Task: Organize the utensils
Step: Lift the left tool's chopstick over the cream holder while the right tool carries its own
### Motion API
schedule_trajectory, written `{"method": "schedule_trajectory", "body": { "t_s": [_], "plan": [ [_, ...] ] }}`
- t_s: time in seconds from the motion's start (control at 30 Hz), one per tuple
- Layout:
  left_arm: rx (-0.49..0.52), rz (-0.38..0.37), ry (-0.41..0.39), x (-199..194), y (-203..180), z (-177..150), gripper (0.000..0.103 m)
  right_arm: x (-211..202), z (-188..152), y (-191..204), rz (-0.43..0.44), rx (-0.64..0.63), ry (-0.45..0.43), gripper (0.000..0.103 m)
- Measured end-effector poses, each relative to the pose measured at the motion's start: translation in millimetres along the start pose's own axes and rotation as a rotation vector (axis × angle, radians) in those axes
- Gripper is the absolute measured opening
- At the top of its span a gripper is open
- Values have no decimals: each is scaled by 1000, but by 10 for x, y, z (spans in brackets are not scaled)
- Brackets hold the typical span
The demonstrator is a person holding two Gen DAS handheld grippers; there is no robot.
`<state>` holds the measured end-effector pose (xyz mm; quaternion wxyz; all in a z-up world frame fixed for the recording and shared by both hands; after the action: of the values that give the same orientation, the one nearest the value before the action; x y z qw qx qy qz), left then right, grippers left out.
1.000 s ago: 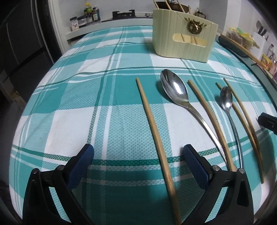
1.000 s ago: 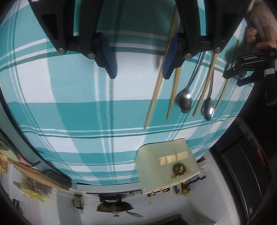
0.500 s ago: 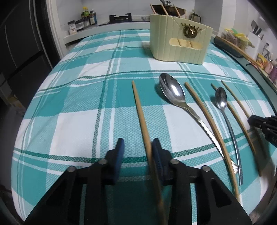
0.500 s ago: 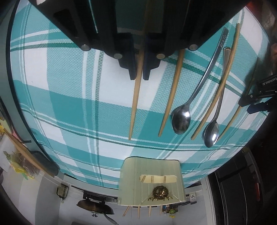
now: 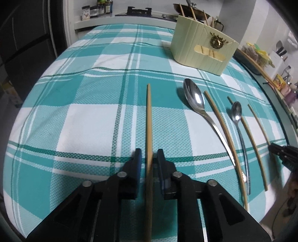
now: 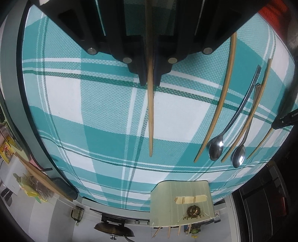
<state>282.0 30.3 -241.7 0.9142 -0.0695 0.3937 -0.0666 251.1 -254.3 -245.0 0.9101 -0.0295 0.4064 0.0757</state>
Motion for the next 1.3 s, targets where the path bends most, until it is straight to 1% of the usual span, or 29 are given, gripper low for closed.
{"method": "schedule_trajectory", "body": {
  "t_s": [0.03,0.07,0.1,0.17,0.27,0.37,0.5,0.6,0.63,0.67,0.7,0.73,0.77,0.8,0.87,0.93,1.0,1.1,1.2,1.3],
  "plan": [
    [-13,-28,11,9,9,33,47,5,7,-2,16,4,8,13],
    [-20,-50,24,18,17,68,59,13,21,-8,36,8,18,22],
    [-11,-64,47,47,21,108,62,21,40,-14,52,8,29,31],
    [34,-63,74,109,15,178,62,56,80,-20,67,-6,58,33],
    [121,-21,104,250,16,270,62,138,138,-3,88,-52,115,33],
    [144,-21,123,364,37,363,61,235,229,62,98,-127,161,33],
    [226,0,184,550,-26,510,60,419,440,76,106,-133,192,33],
    [273,21,199,627,-68,588,47,595,633,80,99,-108,192,33],
    [278,32,196,641,-67,610,33,646,693,85,95,-104,188,32],
    [268,15,197,652,-73,627,10,695,750,94,86,-105,182,25],
    [249,3,196,660,-67,639,8,732,798,102,77,-109,172,19],
    [240,5,193,665,-65,644,6,758,832,110,69,-118,166,16],
    [232,7,180,661,-58,652,5,781,866,127,62,-130,154,8],
    [227,6,167,654,-59,661,4,802,888,136,57,-131,145,7],
    [197,-5,127,571,-39,692,4,794,926,125,46,-114,126,6],
    [155,-33,71,396,-34,762,4,646,1008,114,62,-76,62,6],
    [126,-62,-10,94,-30,871,4,353,1120,104,92,-42,-31,6],
    [108,-117,-128,-405,-40,1036,4,-180,1272,108,121,-30,-163,6],
    [92,-164,-219,-829,-29,1153,4,-671,1374,131,134,-47,-266,6],
    [71,-189,-285,-1105,-10,1216,4,-1049,1414,152,129,-64,-349,6]
  ]
}}
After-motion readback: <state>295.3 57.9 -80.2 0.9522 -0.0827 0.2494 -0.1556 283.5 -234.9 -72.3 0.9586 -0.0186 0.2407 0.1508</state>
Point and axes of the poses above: each gripper's, at about its wrist camera, not at the fingertips, and x roughly the way its jaws point, y to its left, z to its top, the point moved 4 cm from there along x, roughly the way its jaws point, and after that the axes turned 12 degrees about -y, right-handed, at the moved point
